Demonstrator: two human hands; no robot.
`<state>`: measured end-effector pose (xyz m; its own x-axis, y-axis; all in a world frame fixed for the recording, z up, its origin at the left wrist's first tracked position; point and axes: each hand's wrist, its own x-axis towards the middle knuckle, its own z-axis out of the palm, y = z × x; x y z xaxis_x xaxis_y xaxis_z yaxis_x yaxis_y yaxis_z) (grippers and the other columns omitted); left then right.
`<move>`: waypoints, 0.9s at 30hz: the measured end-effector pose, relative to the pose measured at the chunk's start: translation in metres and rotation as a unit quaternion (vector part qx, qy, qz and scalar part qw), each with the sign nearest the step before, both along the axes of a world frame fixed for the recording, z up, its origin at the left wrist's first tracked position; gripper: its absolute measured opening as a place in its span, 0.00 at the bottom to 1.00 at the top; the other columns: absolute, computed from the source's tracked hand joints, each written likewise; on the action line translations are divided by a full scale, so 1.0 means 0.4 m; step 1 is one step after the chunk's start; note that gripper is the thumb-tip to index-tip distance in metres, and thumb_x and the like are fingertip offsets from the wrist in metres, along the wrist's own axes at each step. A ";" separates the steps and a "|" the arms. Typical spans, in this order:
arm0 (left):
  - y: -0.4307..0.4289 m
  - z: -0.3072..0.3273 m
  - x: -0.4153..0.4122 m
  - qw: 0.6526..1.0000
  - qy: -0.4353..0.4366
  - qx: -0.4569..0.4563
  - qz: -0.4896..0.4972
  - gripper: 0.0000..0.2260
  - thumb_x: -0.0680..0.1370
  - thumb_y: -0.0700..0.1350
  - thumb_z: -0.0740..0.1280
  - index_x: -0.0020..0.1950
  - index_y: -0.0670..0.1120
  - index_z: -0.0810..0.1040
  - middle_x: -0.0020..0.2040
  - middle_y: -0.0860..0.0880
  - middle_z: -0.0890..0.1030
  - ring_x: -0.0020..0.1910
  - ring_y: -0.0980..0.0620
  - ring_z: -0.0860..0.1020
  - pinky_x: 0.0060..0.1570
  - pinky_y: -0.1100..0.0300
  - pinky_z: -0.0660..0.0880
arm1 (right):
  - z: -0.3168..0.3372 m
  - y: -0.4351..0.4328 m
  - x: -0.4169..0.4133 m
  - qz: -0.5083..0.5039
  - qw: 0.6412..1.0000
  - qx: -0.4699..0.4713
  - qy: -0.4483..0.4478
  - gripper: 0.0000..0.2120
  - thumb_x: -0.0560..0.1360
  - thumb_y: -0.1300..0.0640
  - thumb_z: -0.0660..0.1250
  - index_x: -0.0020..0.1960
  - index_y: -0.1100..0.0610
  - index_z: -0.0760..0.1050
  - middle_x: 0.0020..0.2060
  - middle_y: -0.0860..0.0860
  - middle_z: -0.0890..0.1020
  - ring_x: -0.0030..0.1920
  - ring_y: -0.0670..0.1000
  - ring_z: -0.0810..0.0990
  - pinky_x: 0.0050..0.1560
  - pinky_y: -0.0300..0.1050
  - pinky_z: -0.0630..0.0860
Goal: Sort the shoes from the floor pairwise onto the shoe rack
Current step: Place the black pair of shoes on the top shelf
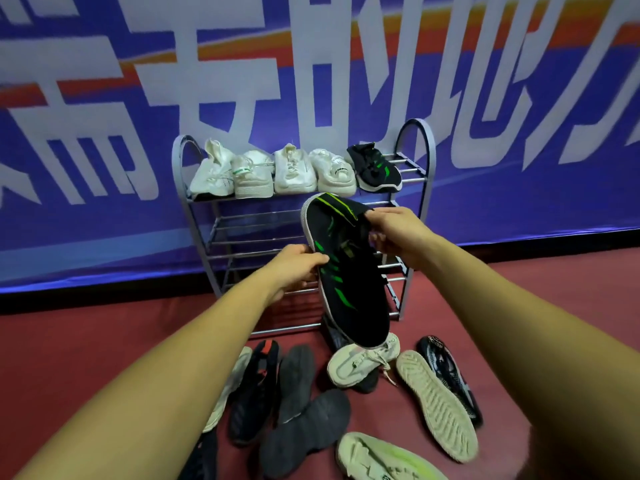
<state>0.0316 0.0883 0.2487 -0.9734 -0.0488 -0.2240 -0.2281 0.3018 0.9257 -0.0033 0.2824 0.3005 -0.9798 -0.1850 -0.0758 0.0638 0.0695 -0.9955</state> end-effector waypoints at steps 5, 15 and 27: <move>-0.010 0.050 -0.011 0.998 0.044 0.003 0.050 0.04 0.77 0.45 0.66 0.42 0.50 0.78 0.29 0.54 0.69 0.29 0.56 0.65 0.30 0.63 0.63 | 0.014 0.003 0.004 0.011 0.998 -0.057 -0.031 0.13 0.77 0.44 0.66 0.49 0.54 0.79 0.37 0.48 0.82 0.26 0.45 0.74 0.32 0.41 0.65; -0.016 0.064 -0.009 0.997 0.065 -0.014 -0.038 0.05 0.79 0.46 0.68 0.51 0.49 0.83 0.36 0.57 0.82 0.27 0.67 0.76 0.29 0.73 0.70 | -0.023 0.021 -0.032 -0.014 0.999 0.032 0.019 0.12 0.74 0.44 0.72 0.46 0.53 0.81 0.29 0.44 0.73 0.26 0.43 0.69 0.25 0.34 0.64; -0.079 0.067 -0.032 0.998 0.000 -0.056 0.033 0.08 0.76 0.52 0.71 0.48 0.49 0.84 0.40 0.54 0.81 0.41 0.54 0.74 0.38 0.59 0.65 | 0.012 0.076 -0.107 -0.195 0.979 -0.060 0.022 0.16 0.71 0.45 0.75 0.44 0.58 0.78 0.36 0.59 0.78 0.29 0.49 0.67 0.29 0.41 0.64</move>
